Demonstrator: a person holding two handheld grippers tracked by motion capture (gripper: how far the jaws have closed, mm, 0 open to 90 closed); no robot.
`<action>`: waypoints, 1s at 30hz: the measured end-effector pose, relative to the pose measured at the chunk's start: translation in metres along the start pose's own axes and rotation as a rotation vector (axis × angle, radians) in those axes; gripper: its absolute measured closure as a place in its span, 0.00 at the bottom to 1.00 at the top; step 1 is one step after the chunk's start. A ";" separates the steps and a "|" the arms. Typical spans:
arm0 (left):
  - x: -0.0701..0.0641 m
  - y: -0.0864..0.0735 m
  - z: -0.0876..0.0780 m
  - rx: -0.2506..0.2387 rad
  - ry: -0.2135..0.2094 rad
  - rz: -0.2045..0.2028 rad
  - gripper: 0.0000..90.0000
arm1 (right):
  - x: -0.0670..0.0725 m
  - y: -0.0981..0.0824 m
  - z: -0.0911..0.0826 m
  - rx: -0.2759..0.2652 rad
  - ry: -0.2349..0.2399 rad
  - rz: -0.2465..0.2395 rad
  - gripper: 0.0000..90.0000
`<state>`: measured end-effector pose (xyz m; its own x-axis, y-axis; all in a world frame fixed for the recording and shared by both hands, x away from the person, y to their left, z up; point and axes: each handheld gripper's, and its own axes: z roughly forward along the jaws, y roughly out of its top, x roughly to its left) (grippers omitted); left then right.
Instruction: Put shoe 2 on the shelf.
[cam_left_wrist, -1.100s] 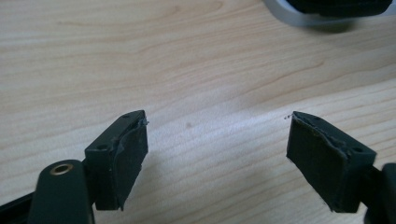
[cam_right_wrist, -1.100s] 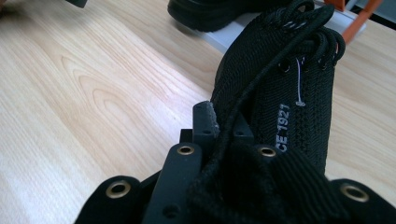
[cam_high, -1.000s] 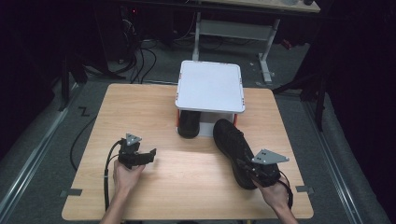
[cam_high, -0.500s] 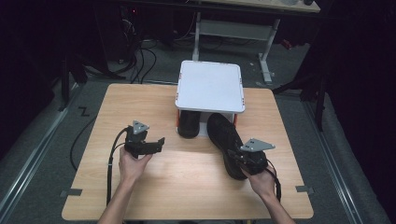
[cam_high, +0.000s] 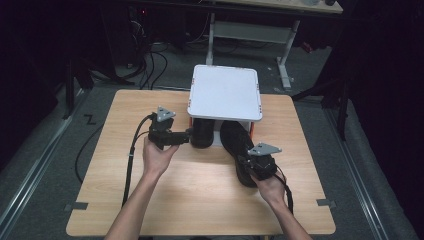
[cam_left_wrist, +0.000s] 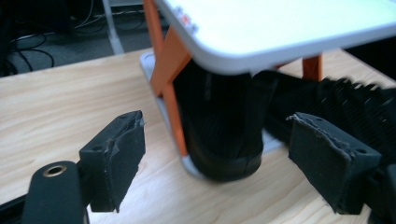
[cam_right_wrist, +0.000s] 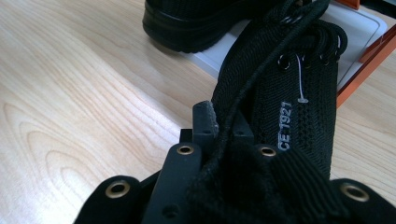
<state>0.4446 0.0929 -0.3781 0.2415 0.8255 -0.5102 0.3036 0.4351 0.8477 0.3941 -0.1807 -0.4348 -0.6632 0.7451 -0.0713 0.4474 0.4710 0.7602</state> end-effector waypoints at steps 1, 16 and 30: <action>-0.002 0.003 0.003 -0.003 -0.003 -0.006 0.22 | 0.000 0.001 0.001 0.000 -0.003 0.005 0.96; -0.027 0.021 0.052 -0.001 0.059 0.019 0.33 | -0.004 0.012 0.014 0.003 -0.015 0.070 0.95; -0.024 0.018 0.059 0.004 0.061 0.015 0.46 | -0.007 0.025 0.035 0.015 -0.064 0.078 0.95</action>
<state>0.4989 0.0599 -0.3589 0.1896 0.8520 -0.4880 0.3039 0.4216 0.8543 0.4314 -0.1576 -0.4375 -0.5867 0.8080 -0.0535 0.5056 0.4172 0.7552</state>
